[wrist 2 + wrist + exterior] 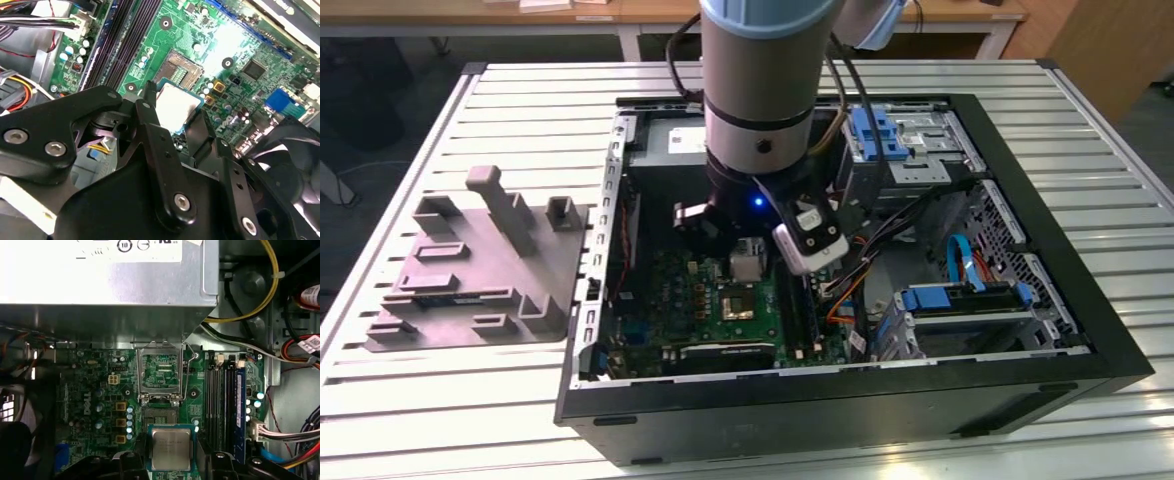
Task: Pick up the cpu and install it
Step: 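Place the cpu into insertion slot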
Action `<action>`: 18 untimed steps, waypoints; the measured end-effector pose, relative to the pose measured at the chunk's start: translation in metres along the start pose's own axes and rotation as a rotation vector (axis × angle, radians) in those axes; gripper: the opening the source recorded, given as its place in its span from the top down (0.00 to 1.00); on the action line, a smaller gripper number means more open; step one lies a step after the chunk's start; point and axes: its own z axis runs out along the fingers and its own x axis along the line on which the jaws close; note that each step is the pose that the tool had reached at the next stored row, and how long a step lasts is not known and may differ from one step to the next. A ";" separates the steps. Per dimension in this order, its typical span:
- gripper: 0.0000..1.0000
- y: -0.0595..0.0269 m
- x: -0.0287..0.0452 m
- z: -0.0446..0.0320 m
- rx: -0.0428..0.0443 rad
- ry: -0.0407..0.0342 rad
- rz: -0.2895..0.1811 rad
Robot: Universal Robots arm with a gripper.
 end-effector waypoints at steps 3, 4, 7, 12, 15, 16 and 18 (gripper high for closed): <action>0.53 -0.0001 0.0000 0.0055 0.0000 0.0000 0.000; 0.53 -0.0002 0.0001 0.0073 0.0000 0.0000 0.000; 0.53 -0.0003 0.0002 0.0129 0.0000 0.0000 0.000; 0.53 -0.0004 0.0002 0.0185 0.0019 0.0001 0.000; 0.53 -0.0004 0.0003 0.0187 0.0019 0.0000 0.000; 0.53 -0.0004 0.0009 0.0197 0.0017 -0.0002 0.000; 0.53 -0.0006 0.0012 0.0230 0.0019 0.0001 0.000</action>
